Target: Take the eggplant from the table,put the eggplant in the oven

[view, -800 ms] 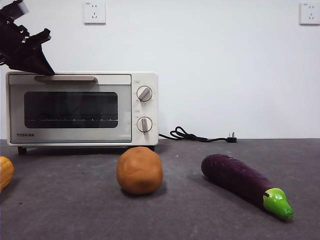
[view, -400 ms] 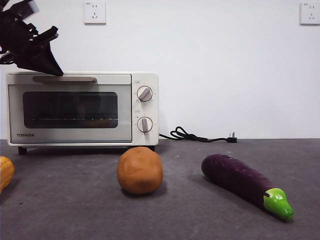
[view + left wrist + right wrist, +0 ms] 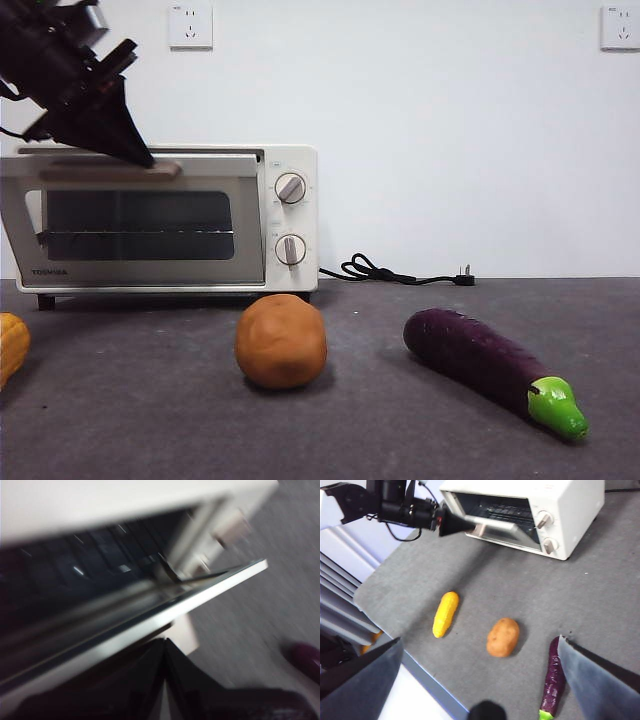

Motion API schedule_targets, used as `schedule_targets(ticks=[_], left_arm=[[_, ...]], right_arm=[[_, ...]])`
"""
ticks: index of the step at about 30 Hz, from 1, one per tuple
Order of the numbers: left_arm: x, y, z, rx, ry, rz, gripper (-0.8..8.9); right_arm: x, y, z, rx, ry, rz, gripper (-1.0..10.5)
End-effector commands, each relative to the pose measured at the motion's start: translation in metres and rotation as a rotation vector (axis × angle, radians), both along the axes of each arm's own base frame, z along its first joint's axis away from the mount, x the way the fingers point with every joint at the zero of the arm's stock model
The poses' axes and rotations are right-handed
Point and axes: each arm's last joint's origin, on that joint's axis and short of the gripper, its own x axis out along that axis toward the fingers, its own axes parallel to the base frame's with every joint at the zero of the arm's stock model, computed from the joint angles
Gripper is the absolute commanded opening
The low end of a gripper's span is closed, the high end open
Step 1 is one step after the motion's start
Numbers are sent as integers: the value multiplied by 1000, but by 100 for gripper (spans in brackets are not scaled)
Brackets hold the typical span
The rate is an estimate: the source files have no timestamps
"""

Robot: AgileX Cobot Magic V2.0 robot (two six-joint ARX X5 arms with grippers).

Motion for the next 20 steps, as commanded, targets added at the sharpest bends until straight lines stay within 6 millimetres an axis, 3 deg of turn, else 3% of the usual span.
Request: schedule_targets(ticks=[1,6,13,20], left_arm=[[0,-4,-29,67,104,15,-5],[-11,-14,-9,62,49,-14,-5],[-34,-12,30,34,-69,1,-6],[-77,-7,81,-5,-233,21,-6]], right_arm=[[3,1,0,-17,-18,3,567],[6,1,-1,-25,-15,-3,567],[8,2,-1,-27,-9,-3,567],[7,2,-2,-28,-4,-3,567]])
